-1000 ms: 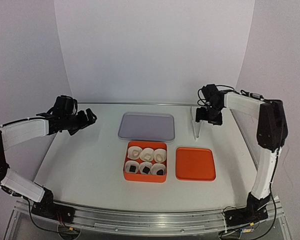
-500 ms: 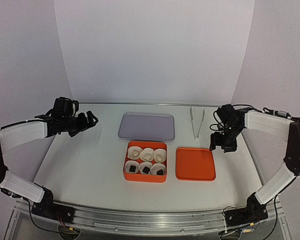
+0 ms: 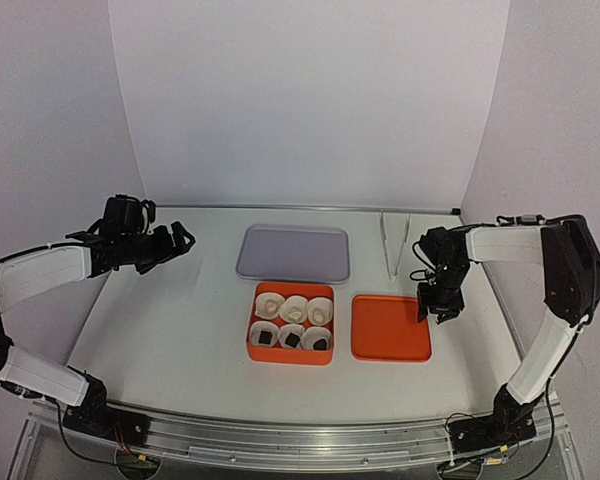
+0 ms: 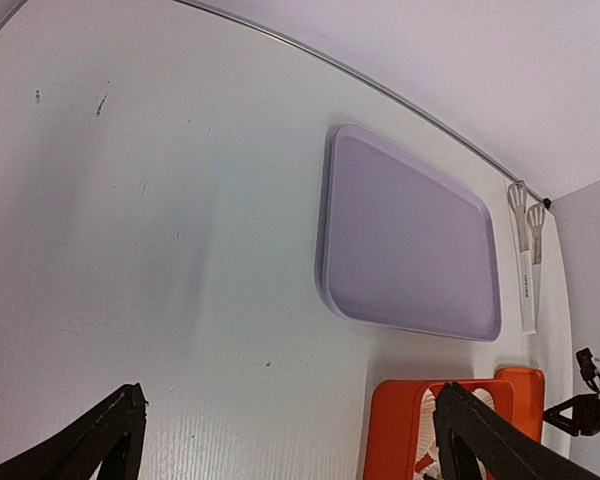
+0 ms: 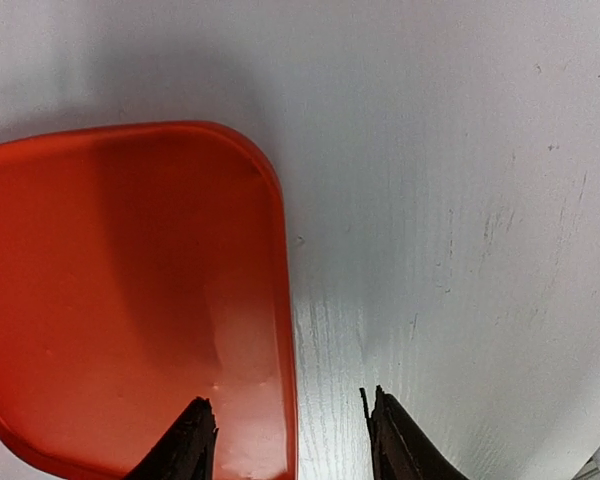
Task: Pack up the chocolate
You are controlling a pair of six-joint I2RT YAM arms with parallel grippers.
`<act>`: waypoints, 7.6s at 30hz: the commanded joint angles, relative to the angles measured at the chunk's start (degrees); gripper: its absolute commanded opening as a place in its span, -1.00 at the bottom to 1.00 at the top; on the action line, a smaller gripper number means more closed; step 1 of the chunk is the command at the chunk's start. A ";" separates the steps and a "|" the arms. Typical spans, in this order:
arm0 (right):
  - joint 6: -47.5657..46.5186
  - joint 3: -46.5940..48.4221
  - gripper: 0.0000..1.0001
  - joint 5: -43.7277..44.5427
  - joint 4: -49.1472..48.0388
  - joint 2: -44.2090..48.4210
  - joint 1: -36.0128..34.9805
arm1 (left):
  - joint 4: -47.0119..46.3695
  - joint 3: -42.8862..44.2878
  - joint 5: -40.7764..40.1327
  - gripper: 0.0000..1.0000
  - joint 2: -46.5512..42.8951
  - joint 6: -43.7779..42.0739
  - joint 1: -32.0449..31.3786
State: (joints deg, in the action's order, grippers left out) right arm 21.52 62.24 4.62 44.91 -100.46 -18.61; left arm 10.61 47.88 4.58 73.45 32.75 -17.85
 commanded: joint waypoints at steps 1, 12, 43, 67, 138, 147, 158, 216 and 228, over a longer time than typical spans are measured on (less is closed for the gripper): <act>-0.02 0.96 -0.14 0.38 0.62 -2.17 0.14 | -0.01 -0.54 0.32 0.99 -2.07 -1.10 0.00; -0.84 1.99 -0.66 0.32 0.68 -6.89 0.15 | -0.09 -1.66 -0.37 0.99 -2.77 -0.45 -0.01; 0.79 -1.12 -1.00 1.05 1.24 30.54 0.08 | -15.30 1.56 22.56 0.99 -0.79 3.10 -0.44; 0.54 14.95 -1.00 -16.68 -7.06 19.04 -8.08 | -25.04 25.88 37.93 0.99 28.07 5.29 -23.85; -77.67 0.82 0.58 11.85 -44.35 12.29 -38.00 | 4.44 37.95 38.84 -1.00 35.12 53.54 -19.62; -79.77 2.07 0.04 17.77 -46.88 7.56 -38.50 | 4.21 38.06 39.55 -1.00 35.01 54.11 -19.59; -75.91 1.94 -1.00 20.14 -48.83 8.60 -38.54 | 5.63 39.76 38.55 -0.38 34.71 51.38 -19.44; 42.98 15.09 -1.00 -35.42 -55.90 -5.56 -26.22 | 1.08 3.03 42.17 0.99 2.96 2.97 2.54; 44.58 16.92 -1.00 -36.87 -56.16 -9.30 -27.25 | 1.31 1.30 41.97 0.99 4.79 2.24 2.48</act>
State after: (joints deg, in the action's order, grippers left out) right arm 63.35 76.72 -30.15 -7.95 -107.05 -45.22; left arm 13.01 49.34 45.47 77.91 36.69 -15.38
